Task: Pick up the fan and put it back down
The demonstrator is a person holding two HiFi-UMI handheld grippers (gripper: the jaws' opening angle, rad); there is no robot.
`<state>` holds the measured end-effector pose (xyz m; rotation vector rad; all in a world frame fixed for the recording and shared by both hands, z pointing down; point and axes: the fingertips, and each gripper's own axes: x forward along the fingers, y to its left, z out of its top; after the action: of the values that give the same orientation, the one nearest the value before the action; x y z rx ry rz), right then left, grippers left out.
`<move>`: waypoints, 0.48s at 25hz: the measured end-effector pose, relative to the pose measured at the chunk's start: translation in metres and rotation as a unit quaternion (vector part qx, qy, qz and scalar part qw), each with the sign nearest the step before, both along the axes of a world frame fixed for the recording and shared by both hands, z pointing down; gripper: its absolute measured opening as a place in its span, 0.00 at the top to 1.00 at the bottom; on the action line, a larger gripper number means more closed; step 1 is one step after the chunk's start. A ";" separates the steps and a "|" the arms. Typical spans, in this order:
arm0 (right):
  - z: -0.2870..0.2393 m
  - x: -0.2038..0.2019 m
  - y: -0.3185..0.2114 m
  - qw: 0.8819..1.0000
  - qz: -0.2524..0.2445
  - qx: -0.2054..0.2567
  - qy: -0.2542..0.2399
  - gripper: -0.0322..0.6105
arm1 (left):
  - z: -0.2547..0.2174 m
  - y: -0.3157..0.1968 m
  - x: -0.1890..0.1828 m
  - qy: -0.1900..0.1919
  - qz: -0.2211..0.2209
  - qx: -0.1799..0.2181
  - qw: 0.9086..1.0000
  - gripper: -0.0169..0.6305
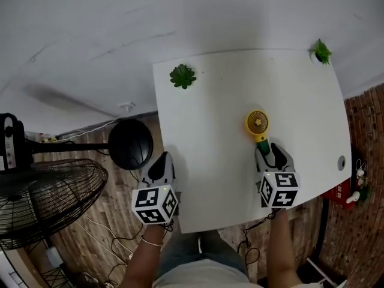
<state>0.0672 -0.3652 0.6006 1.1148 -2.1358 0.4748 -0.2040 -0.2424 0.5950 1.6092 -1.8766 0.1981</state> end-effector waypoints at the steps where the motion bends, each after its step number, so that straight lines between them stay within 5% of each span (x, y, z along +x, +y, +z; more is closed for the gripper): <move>1: 0.001 -0.002 -0.002 1.000 -0.003 0.000 0.003 0.63 | 0.001 -0.001 -0.002 0.000 -0.002 -0.001 1.000 0.96; 12: 0.012 -0.016 -0.020 0.999 -0.033 -0.007 0.019 0.62 | 0.011 -0.005 -0.011 0.004 -0.019 -0.009 1.000 0.96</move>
<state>0.0515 -0.3856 0.6122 1.0350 -2.1254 0.4334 -0.2148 -0.2479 0.6060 1.5594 -1.8936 0.1910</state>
